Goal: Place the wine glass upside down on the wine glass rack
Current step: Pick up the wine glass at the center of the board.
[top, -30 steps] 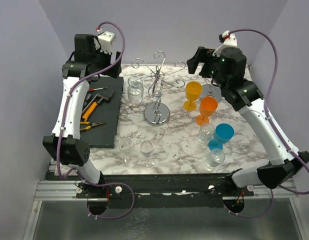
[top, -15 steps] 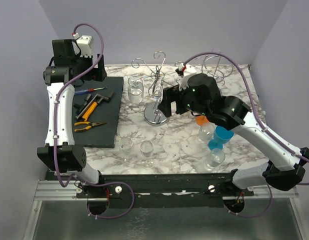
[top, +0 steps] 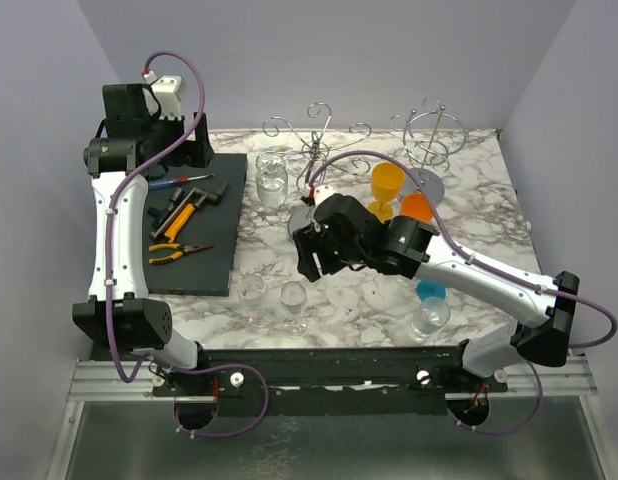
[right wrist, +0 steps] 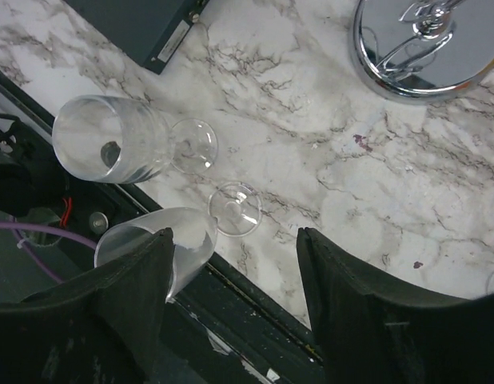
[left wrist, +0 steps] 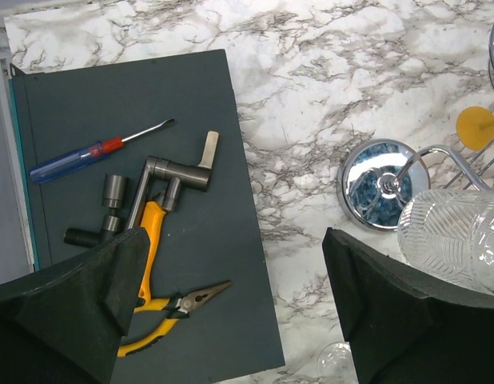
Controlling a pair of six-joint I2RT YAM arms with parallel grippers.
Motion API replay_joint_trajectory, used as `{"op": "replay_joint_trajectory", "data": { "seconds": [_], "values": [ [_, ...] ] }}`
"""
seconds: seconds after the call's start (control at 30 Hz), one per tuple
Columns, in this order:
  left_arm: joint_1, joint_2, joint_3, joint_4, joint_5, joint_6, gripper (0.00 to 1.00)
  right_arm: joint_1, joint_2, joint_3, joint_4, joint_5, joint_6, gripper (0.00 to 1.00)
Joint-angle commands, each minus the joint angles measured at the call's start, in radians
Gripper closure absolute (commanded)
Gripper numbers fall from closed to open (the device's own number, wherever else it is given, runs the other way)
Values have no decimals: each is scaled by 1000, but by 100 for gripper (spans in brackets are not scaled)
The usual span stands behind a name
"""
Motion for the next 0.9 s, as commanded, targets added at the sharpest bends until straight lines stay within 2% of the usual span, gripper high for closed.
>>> {"op": "replay_joint_trajectory", "data": {
  "seconds": [0.0,0.37,0.67,0.77,0.87],
  "values": [
    [6,-40,-12,-26,18,6,1,43,27,-22,42,-35,18,32],
    [6,-44,-20,-34,40,20,1,78,83,-49,61,-71,30,44],
    [6,-47,-17,-43,59,29,1,79,138,-48,11,-62,7,47],
    [7,-46,-13,-47,71,28,1,78,145,-30,3,-56,-2,59],
    [6,-47,-9,-49,79,30,1,79,135,-5,-11,-29,-6,80]
  ]
}}
